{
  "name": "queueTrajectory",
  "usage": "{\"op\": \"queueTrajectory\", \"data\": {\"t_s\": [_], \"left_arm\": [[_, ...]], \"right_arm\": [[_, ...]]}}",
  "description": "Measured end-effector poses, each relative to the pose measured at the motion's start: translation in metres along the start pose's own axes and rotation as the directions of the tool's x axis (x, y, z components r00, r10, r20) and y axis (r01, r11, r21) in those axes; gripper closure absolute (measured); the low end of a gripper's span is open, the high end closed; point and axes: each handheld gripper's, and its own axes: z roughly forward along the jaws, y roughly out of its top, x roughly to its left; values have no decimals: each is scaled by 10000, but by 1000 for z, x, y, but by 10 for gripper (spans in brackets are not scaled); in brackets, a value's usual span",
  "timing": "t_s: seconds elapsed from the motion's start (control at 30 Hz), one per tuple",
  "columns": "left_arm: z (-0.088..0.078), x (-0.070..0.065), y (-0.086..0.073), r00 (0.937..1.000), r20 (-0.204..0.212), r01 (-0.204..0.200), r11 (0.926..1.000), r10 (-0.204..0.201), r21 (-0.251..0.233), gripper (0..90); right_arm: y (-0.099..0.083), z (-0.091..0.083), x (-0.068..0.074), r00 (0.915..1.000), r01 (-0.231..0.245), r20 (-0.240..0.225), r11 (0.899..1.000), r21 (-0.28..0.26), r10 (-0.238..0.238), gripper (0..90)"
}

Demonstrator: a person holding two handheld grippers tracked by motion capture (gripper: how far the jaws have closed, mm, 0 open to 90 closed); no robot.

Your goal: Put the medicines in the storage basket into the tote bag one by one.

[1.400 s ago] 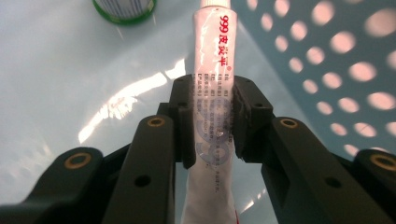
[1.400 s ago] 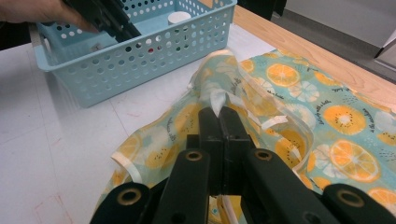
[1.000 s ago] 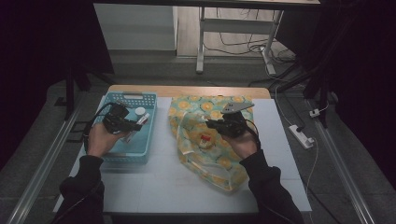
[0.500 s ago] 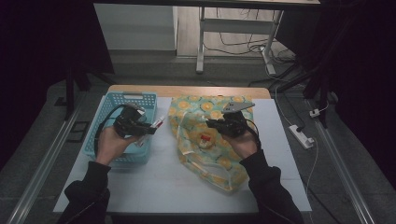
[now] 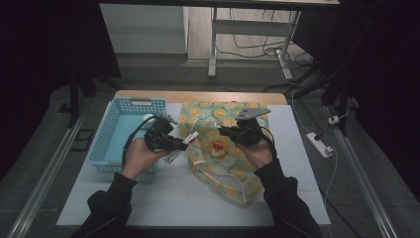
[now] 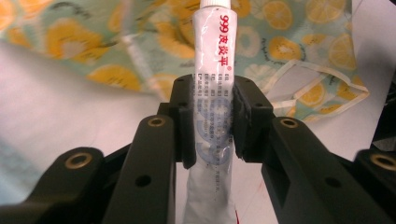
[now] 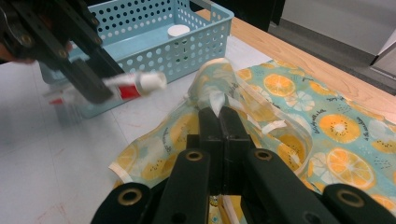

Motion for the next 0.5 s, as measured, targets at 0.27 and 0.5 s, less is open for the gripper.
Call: {"op": "queueTrajectory", "data": {"t_s": [0.27, 0.5], "left_arm": [[29, -13, 23, 9993, 271, -270, 9993, 263, 274, 718], [53, -16, 43, 9993, 349, -105, 9995, 94, 307, 718]], "right_arm": [[2, -2, 1, 10000, 60, 18, 9999, -100, -60, 900], [5, -4, 5, 9999, 152, -12, 9995, -285, -153, 900]]}}
